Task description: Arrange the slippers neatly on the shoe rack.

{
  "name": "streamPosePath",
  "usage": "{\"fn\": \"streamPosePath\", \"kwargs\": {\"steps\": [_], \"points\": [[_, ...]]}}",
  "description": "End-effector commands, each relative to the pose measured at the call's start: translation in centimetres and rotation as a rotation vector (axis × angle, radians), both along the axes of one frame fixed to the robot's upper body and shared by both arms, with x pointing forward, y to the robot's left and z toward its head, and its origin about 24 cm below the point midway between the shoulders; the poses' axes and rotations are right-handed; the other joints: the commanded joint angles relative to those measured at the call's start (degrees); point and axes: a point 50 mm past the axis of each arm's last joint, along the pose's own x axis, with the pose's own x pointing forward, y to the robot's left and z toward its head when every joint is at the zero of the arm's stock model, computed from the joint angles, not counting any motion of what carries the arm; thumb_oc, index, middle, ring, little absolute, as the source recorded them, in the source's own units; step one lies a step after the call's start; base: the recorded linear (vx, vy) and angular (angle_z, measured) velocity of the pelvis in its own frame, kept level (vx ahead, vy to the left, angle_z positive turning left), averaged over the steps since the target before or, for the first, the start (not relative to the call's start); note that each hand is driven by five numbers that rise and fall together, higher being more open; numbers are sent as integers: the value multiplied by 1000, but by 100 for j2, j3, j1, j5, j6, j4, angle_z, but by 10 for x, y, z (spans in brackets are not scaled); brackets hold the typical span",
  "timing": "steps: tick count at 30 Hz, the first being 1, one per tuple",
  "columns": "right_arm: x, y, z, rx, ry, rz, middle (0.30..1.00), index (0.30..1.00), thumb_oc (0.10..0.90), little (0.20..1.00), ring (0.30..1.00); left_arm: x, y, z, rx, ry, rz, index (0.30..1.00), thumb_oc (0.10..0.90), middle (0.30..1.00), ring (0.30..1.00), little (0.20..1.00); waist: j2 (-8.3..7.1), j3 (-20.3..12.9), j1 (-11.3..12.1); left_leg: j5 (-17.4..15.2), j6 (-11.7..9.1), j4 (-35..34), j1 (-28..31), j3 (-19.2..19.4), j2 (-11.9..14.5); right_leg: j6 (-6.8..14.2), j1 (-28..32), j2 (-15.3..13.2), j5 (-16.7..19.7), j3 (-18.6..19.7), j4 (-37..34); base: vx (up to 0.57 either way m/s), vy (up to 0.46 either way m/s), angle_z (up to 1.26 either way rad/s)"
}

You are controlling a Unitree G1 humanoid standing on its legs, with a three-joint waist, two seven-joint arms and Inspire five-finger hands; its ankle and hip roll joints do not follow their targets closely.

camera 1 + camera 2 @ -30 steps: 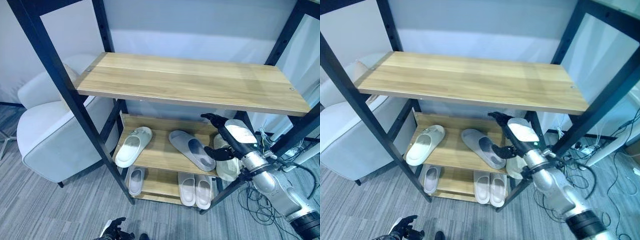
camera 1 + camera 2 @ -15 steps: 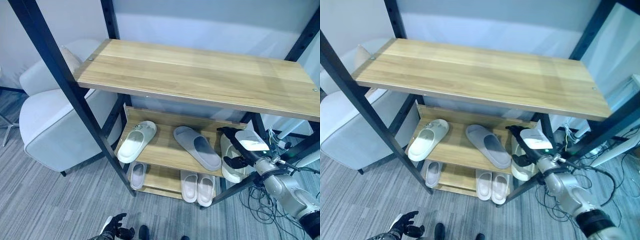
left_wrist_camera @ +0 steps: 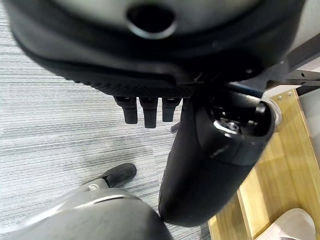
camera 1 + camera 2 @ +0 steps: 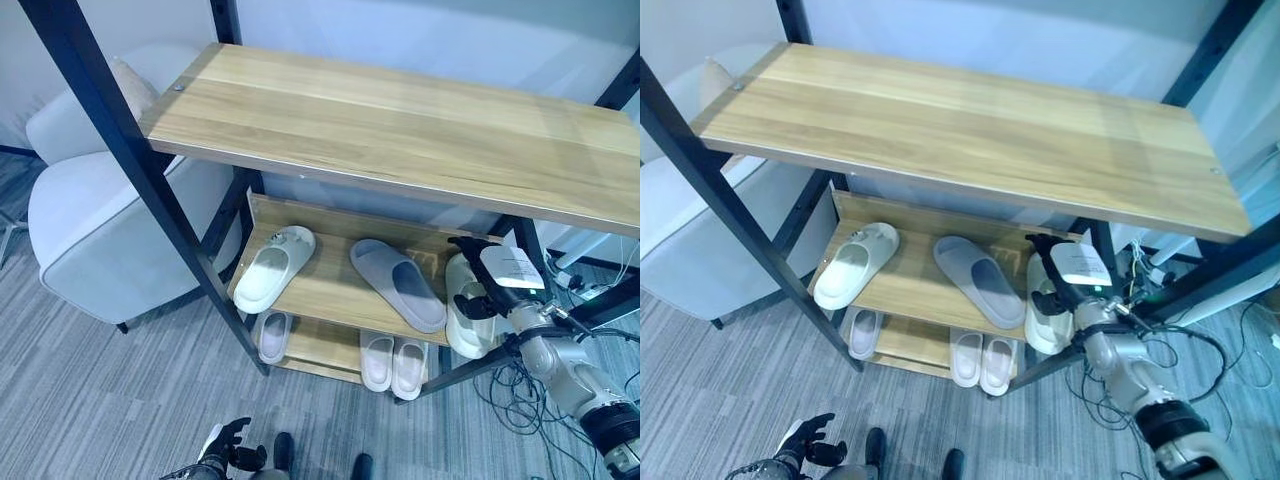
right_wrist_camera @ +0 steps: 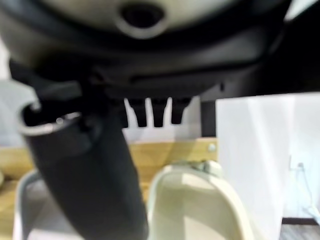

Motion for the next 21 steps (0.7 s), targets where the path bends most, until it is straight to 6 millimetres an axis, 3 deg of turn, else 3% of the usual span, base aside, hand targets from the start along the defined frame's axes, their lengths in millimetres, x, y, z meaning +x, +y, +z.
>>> {"fn": "streamPosePath", "kwargs": {"steps": [1,21], "points": [[24,11,81,19,-324,66,900,900,800,900,900,-37,-32,-17,-34,162,-124,900,800,900,900,900,41,-239,451,-343,-469,20,114,-140,257,461,54,-169,25,-156,70,34,8,-1],[8,45,93,125,-375,251,900,900,800,900,900,-38,-34,-18,-40,173,-152,900,800,900,900,900,58,-312,409,-445,-459,20,342,-75,264,464,200,-192,-13,-152,70,1,0,1]]}}
